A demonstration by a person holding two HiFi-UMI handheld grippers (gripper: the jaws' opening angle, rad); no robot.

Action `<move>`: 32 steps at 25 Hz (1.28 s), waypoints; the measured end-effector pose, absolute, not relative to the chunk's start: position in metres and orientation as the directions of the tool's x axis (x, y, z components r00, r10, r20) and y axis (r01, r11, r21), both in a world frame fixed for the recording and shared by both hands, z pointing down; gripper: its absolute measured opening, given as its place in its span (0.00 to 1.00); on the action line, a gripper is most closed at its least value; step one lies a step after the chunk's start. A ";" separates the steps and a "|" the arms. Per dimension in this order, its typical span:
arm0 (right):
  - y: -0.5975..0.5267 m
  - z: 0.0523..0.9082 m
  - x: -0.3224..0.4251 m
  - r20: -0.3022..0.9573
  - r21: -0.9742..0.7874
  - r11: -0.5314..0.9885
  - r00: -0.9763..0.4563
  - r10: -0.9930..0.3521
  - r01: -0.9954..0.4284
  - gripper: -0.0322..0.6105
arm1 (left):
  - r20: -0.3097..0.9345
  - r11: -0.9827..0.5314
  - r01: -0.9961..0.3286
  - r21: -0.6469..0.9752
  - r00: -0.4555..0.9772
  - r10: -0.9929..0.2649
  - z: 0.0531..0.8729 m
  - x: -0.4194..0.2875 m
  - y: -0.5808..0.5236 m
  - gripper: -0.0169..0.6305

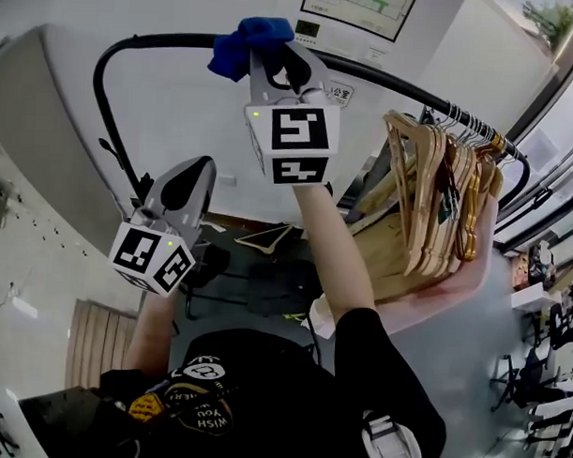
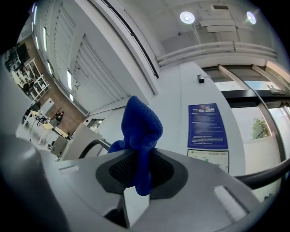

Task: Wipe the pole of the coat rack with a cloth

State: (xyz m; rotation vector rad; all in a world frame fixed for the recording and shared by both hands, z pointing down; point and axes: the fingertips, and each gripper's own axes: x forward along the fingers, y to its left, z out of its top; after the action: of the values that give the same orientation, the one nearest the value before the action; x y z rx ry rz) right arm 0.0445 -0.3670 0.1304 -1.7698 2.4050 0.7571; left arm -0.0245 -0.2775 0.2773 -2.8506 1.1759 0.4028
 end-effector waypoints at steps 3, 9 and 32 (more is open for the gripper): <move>-0.384 0.132 -0.008 -0.305 0.383 0.272 -0.399 -0.864 -0.883 0.16 | -0.250 -0.691 -0.719 0.074 0.658 -0.711 0.278 -0.041 -0.281 0.03; -0.401 0.133 -0.079 -0.251 0.406 0.365 -0.487 -0.837 -0.838 0.16 | -0.255 -0.648 -0.757 0.078 0.613 -0.748 0.275 -0.070 -0.280 0.03; -0.293 0.122 0.277 -0.386 0.143 -0.079 0.018 -0.923 -0.987 0.16 | -0.219 -0.808 -0.585 0.069 0.782 -0.584 0.287 0.047 -0.261 0.03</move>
State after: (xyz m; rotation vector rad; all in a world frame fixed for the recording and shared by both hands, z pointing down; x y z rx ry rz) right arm 0.2772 -0.2929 0.1220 -2.1157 2.0117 0.5778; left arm 0.0470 -0.2606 0.2866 -2.9625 0.9722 0.3621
